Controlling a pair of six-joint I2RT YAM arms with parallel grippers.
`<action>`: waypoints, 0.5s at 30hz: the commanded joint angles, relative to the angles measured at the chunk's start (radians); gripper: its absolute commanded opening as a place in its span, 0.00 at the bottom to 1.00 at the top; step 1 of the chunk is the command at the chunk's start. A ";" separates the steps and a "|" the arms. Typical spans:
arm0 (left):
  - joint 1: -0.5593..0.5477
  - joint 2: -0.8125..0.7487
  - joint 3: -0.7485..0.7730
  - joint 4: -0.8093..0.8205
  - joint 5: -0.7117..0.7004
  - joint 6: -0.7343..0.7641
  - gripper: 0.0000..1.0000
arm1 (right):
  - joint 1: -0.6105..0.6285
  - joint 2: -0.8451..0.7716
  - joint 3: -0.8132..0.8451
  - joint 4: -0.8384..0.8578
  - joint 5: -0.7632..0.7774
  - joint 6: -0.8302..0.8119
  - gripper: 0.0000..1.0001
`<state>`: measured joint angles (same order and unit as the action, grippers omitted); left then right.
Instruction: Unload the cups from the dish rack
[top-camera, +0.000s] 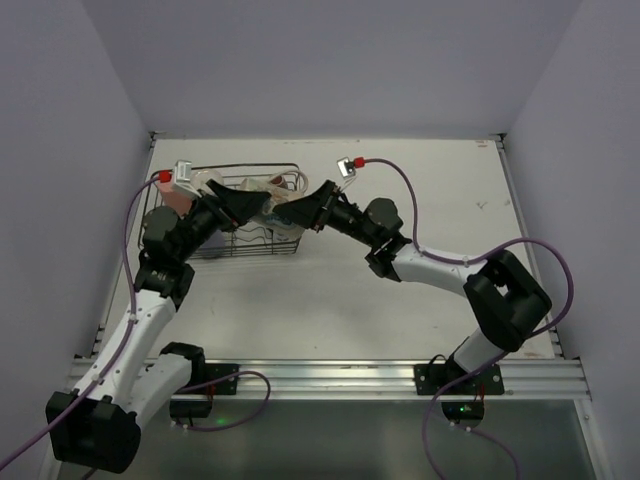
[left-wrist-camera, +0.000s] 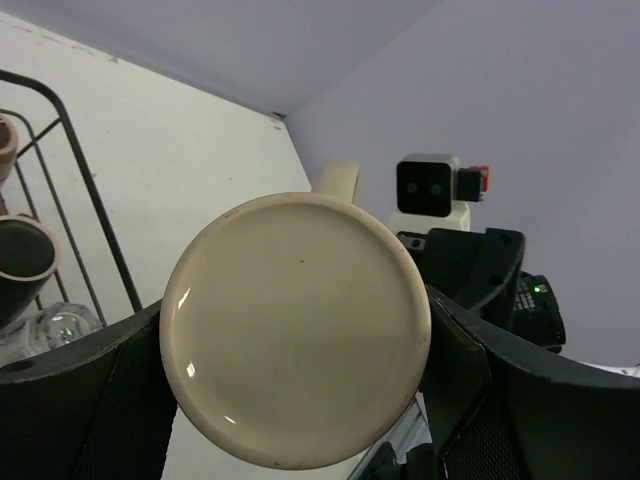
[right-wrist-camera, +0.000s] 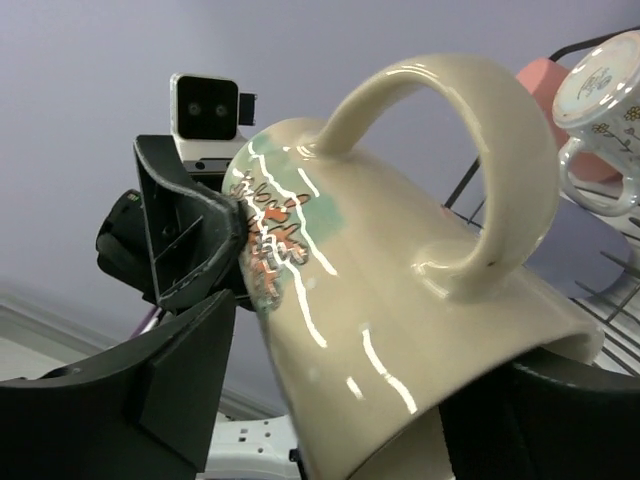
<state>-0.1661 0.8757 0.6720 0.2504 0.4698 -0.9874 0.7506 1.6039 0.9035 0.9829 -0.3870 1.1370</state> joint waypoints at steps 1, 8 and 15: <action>-0.047 -0.024 0.006 0.239 0.020 -0.089 0.00 | 0.001 0.027 0.017 0.178 -0.004 0.055 0.74; -0.076 -0.012 -0.018 0.290 -0.013 -0.103 0.23 | 0.001 -0.012 -0.092 0.338 0.030 0.072 0.21; -0.078 0.006 0.003 0.210 0.035 -0.017 0.90 | -0.002 -0.131 -0.166 0.336 0.063 0.003 0.00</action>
<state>-0.2501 0.8875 0.6346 0.3843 0.4866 -1.1194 0.7540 1.5505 0.7666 1.2823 -0.3820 1.2217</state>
